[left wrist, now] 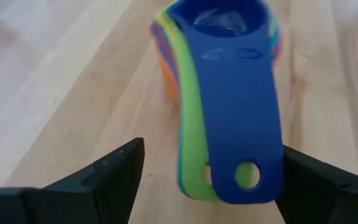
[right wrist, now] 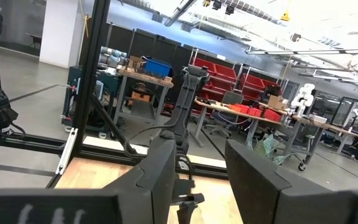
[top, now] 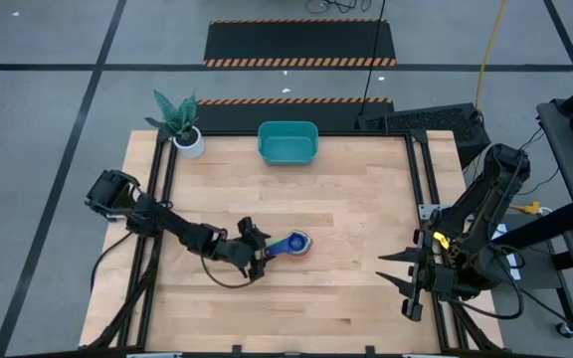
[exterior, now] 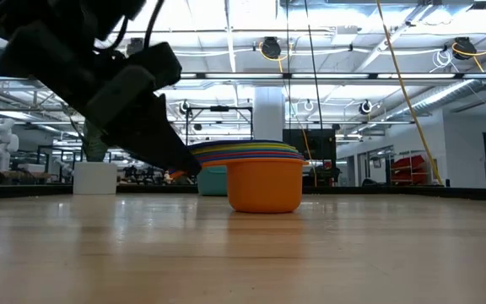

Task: Nest measuring cups in basket
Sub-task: Stack the dark blue measuring cup on top of the green measuring cup

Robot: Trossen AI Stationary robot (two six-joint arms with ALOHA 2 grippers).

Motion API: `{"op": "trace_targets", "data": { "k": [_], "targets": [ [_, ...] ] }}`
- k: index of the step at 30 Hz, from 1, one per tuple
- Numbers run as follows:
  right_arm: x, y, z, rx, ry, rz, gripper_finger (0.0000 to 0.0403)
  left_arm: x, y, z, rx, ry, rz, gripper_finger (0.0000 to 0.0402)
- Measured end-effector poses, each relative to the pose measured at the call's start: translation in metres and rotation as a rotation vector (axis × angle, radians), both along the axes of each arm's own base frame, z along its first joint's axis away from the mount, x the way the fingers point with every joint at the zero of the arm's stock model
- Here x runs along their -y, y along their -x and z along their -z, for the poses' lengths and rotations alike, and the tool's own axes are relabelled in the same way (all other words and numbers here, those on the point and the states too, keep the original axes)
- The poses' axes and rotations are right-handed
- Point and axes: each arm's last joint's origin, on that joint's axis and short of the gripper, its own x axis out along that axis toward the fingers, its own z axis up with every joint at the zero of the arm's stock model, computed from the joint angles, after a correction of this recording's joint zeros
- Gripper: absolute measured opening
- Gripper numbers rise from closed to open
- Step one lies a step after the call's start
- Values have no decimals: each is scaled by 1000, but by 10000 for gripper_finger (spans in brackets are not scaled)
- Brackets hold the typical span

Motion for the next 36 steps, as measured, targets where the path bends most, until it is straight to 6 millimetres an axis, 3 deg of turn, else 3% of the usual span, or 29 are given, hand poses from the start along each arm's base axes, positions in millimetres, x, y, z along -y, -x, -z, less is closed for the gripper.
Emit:
{"op": "trace_targets", "data": {
  "k": [20, 30, 36],
  "targets": [
    [0, 0, 0, -1, 3, 0, 137, -2, -1, 1, -19, 59, 35, 176],
    [0, 0, 0, -1, 3, 0, 137, -2, -1, 1, -18, 63, 28, 151],
    [0, 0, 0, -1, 3, 0, 137, -2, -1, 1, -18, 68, 24, 177]
  ]
}}
